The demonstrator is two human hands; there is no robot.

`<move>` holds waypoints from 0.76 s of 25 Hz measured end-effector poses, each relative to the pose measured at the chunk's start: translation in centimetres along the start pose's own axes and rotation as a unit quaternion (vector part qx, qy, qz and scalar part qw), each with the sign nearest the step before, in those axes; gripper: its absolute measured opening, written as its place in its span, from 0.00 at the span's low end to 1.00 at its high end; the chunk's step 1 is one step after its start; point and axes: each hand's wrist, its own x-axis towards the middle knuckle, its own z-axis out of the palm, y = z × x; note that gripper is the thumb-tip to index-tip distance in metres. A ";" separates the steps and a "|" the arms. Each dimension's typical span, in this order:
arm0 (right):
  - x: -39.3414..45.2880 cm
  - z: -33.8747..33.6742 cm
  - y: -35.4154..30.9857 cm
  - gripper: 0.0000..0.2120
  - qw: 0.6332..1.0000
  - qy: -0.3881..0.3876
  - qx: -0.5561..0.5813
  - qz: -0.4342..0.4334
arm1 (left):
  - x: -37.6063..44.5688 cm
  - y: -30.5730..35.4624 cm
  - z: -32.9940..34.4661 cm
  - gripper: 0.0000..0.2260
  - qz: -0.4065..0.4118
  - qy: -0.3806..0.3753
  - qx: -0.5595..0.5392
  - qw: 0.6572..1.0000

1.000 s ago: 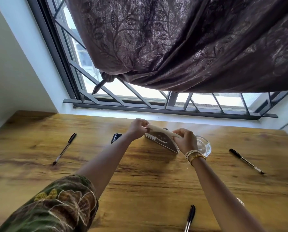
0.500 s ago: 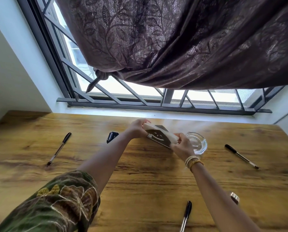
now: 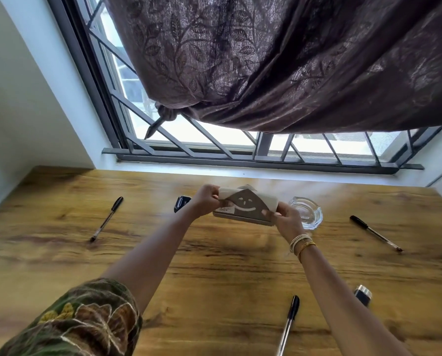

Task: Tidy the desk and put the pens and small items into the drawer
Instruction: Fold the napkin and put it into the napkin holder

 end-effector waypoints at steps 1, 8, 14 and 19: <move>-0.4 0.2 -0.3 0.12 1.000 -0.006 0.020 0.008 | -0.9 -0.1 -0.2 0.14 -0.015 0.006 -0.017 1.000; -3.4 1.6 -1.8 0.13 0.998 -0.045 0.036 0.005 | -7.1 0.0 -1.3 0.12 -0.033 0.059 -0.058 0.996; -5.8 4.4 -4.5 0.15 0.990 -0.136 0.018 -0.017 | -14.1 0.2 -3.6 0.11 -0.058 0.135 -0.072 0.987; -6.8 10.3 -6.7 0.14 0.980 -0.196 0.011 -0.038 | -18.8 -2.2 -7.6 0.09 -0.076 0.194 -0.092 0.974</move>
